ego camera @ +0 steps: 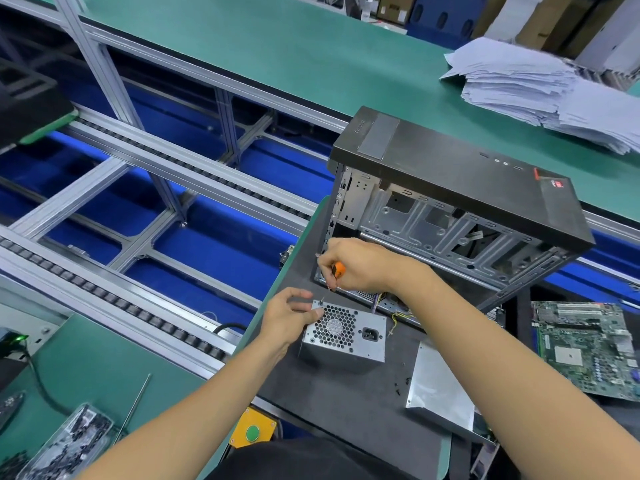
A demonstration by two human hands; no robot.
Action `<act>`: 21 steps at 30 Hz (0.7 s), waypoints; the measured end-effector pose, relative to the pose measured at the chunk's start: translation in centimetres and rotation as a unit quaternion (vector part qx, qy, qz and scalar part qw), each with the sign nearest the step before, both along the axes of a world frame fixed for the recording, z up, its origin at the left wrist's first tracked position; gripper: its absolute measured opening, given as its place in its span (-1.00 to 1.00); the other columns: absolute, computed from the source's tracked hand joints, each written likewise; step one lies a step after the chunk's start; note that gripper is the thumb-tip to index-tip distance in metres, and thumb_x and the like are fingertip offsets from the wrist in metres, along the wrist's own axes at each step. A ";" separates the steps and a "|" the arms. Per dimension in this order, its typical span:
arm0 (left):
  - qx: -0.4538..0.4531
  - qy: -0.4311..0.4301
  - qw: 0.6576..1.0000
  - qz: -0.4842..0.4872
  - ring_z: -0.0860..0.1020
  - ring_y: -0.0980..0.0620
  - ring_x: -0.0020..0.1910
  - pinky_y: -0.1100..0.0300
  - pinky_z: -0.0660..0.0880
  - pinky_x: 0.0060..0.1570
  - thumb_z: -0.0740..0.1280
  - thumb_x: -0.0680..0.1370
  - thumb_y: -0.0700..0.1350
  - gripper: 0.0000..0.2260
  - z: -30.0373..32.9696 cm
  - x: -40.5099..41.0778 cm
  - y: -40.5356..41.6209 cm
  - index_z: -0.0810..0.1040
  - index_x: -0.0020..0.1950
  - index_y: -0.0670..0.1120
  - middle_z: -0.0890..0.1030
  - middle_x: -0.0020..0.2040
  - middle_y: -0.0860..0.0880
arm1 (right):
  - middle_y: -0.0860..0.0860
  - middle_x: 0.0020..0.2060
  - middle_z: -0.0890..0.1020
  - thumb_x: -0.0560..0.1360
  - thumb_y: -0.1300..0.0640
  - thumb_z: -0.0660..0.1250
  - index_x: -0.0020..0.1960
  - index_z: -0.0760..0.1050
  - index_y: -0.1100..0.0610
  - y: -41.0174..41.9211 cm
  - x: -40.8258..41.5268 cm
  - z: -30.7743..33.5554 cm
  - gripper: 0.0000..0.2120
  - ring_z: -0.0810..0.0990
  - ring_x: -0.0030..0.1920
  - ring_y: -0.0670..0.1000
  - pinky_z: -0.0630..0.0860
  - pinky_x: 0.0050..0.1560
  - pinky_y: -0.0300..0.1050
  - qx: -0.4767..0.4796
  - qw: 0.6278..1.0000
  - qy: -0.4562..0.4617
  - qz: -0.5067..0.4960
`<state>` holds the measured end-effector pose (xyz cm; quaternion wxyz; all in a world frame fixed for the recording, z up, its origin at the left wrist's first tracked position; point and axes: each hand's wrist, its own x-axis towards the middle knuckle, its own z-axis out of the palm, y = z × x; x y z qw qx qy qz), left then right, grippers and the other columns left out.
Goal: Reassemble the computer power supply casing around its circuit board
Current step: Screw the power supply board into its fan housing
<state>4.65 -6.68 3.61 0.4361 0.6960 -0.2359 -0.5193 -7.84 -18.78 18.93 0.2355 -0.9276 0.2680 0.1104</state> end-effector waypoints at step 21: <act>-0.020 -0.031 0.997 -0.071 0.66 0.07 -0.06 0.27 0.56 -0.01 0.60 0.45 -0.11 -0.77 0.3 0.6 0.1 0.68 0.05 0.07 0.68 -0.04 -0.08 | -0.09 -0.17 0.52 0.48 0.10 0.29 0.04 0.42 0.02 -0.7 0.9 0.9 -0.85 0.46 -0.21 -0.11 0.27 -0.34 -0.14 -0.064 0.997 0.027 0.018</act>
